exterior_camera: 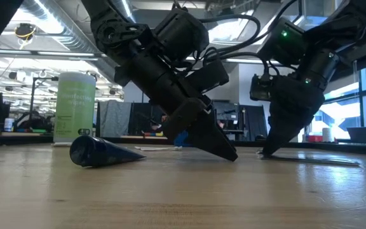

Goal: Pick & Place Travel size toiletries
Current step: Put the black hair comb into the red basket, then put the white bandage pad into the black basket

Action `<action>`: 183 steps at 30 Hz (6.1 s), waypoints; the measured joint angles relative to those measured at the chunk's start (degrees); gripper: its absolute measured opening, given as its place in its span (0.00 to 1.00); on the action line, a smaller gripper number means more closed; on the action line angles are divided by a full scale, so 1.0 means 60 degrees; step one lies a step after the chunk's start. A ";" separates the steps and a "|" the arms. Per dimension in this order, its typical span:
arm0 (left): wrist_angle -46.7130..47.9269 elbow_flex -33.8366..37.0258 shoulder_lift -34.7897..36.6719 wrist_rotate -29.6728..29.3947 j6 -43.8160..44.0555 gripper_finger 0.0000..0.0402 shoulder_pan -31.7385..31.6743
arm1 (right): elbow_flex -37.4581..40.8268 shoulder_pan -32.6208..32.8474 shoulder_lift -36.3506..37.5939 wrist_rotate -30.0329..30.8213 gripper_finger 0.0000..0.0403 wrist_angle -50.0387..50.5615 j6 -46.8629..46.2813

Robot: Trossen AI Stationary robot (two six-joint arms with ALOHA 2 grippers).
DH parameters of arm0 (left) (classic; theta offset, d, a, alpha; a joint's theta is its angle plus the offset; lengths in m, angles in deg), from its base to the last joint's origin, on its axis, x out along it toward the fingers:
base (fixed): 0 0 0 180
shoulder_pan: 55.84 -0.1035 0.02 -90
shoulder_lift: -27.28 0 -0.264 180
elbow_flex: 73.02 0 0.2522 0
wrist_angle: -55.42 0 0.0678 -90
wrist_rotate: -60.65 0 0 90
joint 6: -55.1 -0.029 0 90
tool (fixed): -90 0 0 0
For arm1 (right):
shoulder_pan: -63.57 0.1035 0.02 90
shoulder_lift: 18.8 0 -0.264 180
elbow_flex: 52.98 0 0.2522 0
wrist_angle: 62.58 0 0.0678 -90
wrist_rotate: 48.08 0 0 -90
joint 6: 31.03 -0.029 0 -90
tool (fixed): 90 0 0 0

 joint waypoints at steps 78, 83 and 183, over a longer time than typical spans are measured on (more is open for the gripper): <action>0.3131 0.2400 0.5285 -0.2724 0.2272 0.43 0.0011 | -0.0829 0.1191 0.0249 0.0156 0.01 0.0227 -0.0216; 0.3308 0.3122 0.6551 -0.2727 0.2646 0.43 0.0076 | -0.0829 0.1344 0.0249 0.0158 0.01 0.0066 -0.0296; 0.9118 0.3575 0.6935 0.1502 0.1125 0.00 -0.5325 | -0.0822 0.1418 0.0249 0.0295 0.01 -0.0831 -0.0091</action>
